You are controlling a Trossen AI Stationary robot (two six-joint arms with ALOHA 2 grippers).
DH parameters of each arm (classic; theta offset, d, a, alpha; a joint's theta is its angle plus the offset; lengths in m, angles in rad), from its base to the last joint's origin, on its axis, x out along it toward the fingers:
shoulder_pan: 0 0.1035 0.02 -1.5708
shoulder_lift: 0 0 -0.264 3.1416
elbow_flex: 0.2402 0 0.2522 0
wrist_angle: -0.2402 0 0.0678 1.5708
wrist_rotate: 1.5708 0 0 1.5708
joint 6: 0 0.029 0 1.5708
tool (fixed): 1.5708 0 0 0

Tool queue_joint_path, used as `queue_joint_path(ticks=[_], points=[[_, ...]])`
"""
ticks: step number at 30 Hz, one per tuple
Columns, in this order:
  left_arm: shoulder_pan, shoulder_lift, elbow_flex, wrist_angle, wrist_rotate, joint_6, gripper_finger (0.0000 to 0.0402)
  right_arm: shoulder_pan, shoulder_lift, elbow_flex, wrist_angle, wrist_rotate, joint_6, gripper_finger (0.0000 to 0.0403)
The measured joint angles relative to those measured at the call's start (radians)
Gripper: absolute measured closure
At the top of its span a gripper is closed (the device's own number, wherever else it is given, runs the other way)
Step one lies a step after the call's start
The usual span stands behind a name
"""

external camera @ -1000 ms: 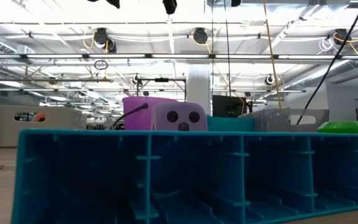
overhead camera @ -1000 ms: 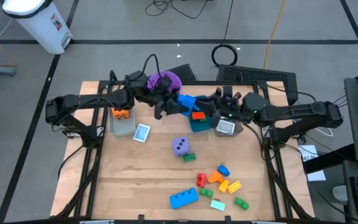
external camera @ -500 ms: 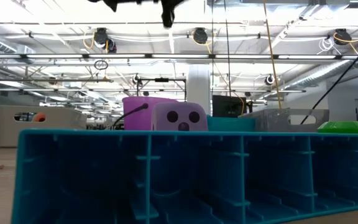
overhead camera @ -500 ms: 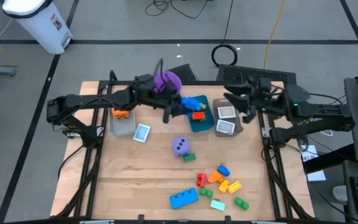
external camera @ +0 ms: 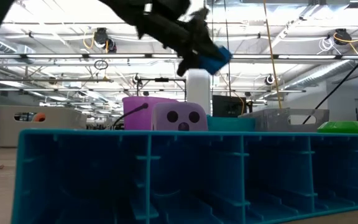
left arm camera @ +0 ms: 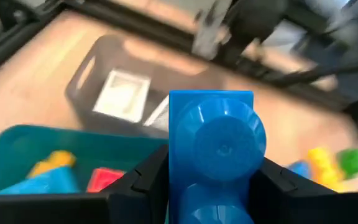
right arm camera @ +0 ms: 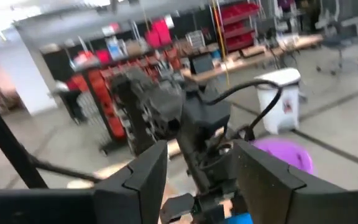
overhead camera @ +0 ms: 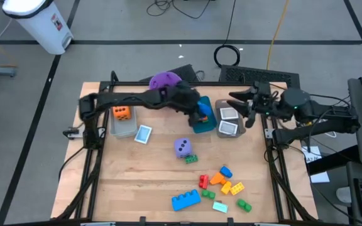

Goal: Pick & Place Toys
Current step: Put the blue game piece into the blue bin

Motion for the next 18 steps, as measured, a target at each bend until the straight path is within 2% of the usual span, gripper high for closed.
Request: queue_joint_path(ticks=[3, 8, 14, 18], points=[[0.001, 0.092, 0.123, -0.154, -0.047, 0.074, 0.0249, -0.010, 0.004, 0.000, -0.065, 0.000, 0.016, 0.0225], [0.007, 0.219, 0.265, -0.310, -0.099, 0.133, 0.0250, -0.016, 0.004, 0.000, -0.174, -0.003, 0.023, 0.0227], [0.008, 0.326, 0.357, -0.387, -0.109, 0.134, 0.0251, -0.016, 0.004, 0.000, -0.255, -0.004, 0.020, 0.0231], [0.008, 0.361, 0.370, -0.404, -0.107, 0.109, 0.0246, -0.016, 0.004, 0.000, -0.301, -0.004, 0.007, 0.0229]])
